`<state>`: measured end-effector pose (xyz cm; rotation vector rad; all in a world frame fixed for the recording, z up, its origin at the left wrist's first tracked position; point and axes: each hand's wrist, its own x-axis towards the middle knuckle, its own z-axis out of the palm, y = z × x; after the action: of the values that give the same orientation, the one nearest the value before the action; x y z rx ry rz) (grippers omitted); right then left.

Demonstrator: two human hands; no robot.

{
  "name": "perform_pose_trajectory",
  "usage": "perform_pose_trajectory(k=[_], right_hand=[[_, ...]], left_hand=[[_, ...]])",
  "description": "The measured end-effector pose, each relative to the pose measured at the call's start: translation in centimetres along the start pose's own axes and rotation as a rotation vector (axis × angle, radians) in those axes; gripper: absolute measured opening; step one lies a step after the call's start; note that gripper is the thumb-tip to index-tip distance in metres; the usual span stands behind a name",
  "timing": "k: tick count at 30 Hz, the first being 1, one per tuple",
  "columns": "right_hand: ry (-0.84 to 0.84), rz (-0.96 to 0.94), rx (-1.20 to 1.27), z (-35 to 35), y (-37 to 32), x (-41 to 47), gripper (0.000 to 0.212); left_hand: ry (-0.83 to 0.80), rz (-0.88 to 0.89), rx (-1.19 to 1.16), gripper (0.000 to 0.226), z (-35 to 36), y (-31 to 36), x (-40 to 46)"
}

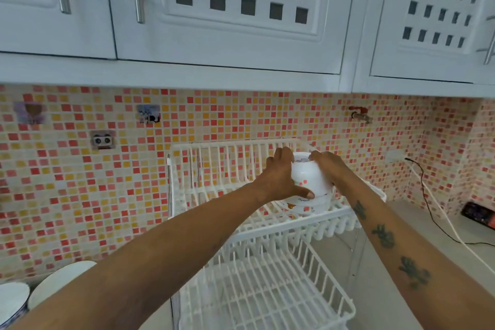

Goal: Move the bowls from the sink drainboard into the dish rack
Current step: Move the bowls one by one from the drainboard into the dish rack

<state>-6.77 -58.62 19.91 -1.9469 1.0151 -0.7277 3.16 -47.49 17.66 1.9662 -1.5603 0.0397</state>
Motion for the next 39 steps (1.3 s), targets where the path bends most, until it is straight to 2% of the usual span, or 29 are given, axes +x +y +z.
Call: perform_pose_trajectory(k=[4, 6, 8, 10, 13, 16, 19, 21, 25, 27, 29, 32, 34, 36, 39], right_hand=[[0.088, 0.025, -0.064, 0.5, 0.4, 0.5, 0.04], [0.231, -0.063, -0.088, 1.1, -0.3, -0.1, 0.044], [0.352, -0.217, -0.025, 2.0, -2.2, -1.6, 0.041], [0.376, -0.344, 0.119, 3.3, -5.4, -3.7, 0.03], [0.249, -0.45, 0.414, 6.4, -11.2, -7.9, 0.018], [0.121, -0.493, 0.618, 10.9, -16.4, -11.7, 0.016], [-0.065, -0.513, 0.77, 16.6, -19.9, -15.5, 0.01], [-0.222, -0.503, 0.821, 21.5, -21.1, -18.0, 0.012], [-0.607, -0.426, 0.716, 32.7, -21.0, -22.9, 0.019], [-0.779, -0.316, 0.631, 38.5, -19.9, -24.6, 0.018], [-0.881, -0.189, 0.554, 44.1, -18.2, -25.9, 0.016], [-0.935, -0.02, 0.443, 50.9, -15.0, -26.9, 0.016], [-0.947, 0.045, 0.365, 54.8, -12.6, -27.0, 0.026], [-0.952, 0.09, 0.251, 57.4, -10.7, -27.2, 0.038], [-0.935, 0.13, 0.187, 59.7, -8.6, -27.6, 0.035]], left_hand=[[-0.033, -0.057, -0.1, 0.092, -1.4, 0.6, -0.4], [-0.047, -0.096, -0.142, 0.095, -3.1, 0.9, -1.0], [-0.048, -0.127, -0.279, 0.096, -5.4, 1.3, -2.4], [0.002, -0.12, -0.442, 0.092, -8.0, 1.4, -4.5], [0.169, -0.144, -0.639, 0.079, -12.1, 0.1, -8.6], [0.428, -0.225, -0.787, 0.056, -16.0, -3.8, -13.5], [0.64, -0.347, -0.736, 0.027, -18.7, -9.6, -19.4], [0.726, -0.463, -0.706, 0.021, -20.1, -13.5, -23.5], [0.873, -0.684, -0.656, 0.02, -21.9, -20.4, -31.4], [0.937, -0.795, -0.665, 0.02, -22.1, -23.4, -34.9], [0.992, -0.927, -0.664, 0.019, -21.7, -26.4, -38.2], [1.062, -1.08, -0.625, 0.014, -20.3, -30.9, -42.7], [1.086, -1.177, -0.555, 0.02, -19.0, -33.7, -45.5], [1.087, -1.269, -0.495, 0.024, -17.1, -36.2, -48.2], [1.096, -1.368, -0.407, 0.028, -14.3, -38.7, -50.9]])
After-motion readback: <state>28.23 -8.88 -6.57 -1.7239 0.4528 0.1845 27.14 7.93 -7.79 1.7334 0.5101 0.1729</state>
